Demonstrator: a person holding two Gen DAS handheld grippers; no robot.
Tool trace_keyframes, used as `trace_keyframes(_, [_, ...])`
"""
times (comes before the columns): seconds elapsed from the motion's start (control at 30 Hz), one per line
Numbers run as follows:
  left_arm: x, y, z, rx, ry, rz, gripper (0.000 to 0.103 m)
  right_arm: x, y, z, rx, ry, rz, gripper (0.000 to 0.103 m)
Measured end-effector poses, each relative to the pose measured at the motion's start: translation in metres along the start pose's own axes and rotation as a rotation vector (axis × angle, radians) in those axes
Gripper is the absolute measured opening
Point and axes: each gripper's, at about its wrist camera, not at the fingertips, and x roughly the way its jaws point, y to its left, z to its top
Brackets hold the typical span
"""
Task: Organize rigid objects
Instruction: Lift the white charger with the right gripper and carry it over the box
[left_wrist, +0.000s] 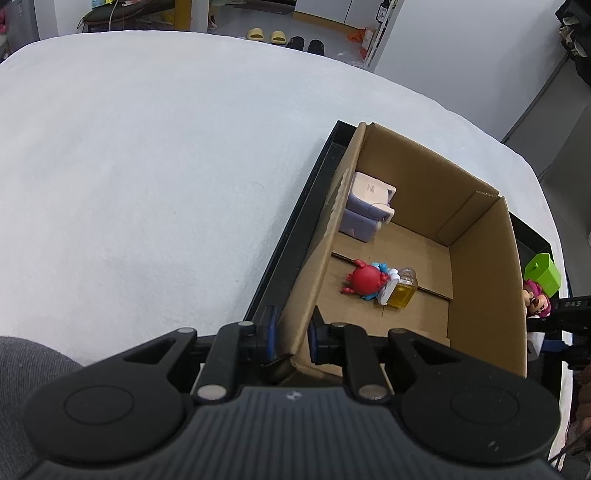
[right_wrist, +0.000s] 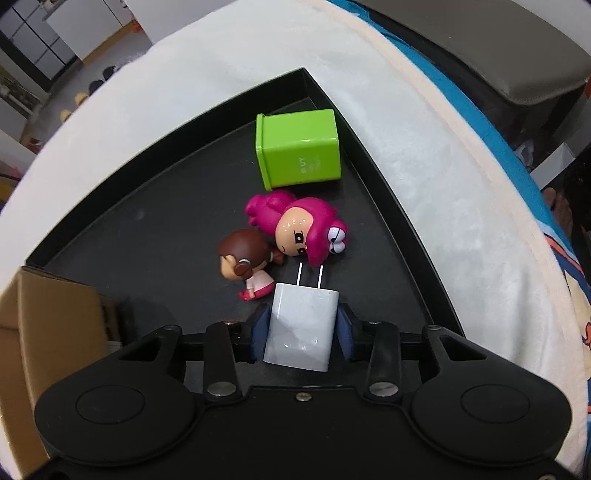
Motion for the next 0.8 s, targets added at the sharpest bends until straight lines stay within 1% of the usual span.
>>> trace_keyframes(0.13, [0.000,-0.001,0.000,0.002,-0.001,0.001,0.016,-0.013,-0.002,-0.001,0.001,-0.014,0.042,0.038])
trace_keyframes(0.43, [0.000,-0.001,-0.001,0.005,0.000,0.002,0.016,-0.049,-0.004,-0.003,-0.037,-0.056,0.102,0.038])
trace_keyframes(0.57, [-0.001,-0.001,-0.001,0.008,0.002,0.001,0.015,-0.064,0.002,-0.009,-0.084,-0.082,0.108,0.038])
trace_keyframes(0.8, [-0.003,0.003,0.000,-0.006,0.008,-0.017,0.016,-0.073,0.015,-0.009,-0.132,-0.109,0.089,0.038])
